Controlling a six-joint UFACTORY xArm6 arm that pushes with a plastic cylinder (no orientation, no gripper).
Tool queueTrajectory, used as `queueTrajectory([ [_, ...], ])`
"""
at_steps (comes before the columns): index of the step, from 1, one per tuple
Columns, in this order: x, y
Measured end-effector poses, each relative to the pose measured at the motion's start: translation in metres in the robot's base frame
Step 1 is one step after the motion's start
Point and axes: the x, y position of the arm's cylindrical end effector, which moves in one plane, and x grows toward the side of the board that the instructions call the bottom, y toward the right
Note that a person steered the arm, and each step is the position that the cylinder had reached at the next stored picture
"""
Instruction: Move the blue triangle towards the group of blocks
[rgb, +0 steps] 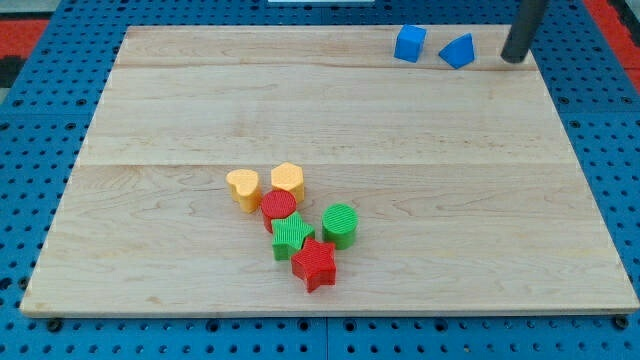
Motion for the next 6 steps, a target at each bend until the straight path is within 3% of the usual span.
queueTrajectory([
  [1,-0.023,-0.116],
  [2,-0.012,-0.253],
  [3,0.031,-0.292],
  [4,0.004,-0.217],
  [5,0.013,-0.113],
  [6,0.074,-0.159],
])
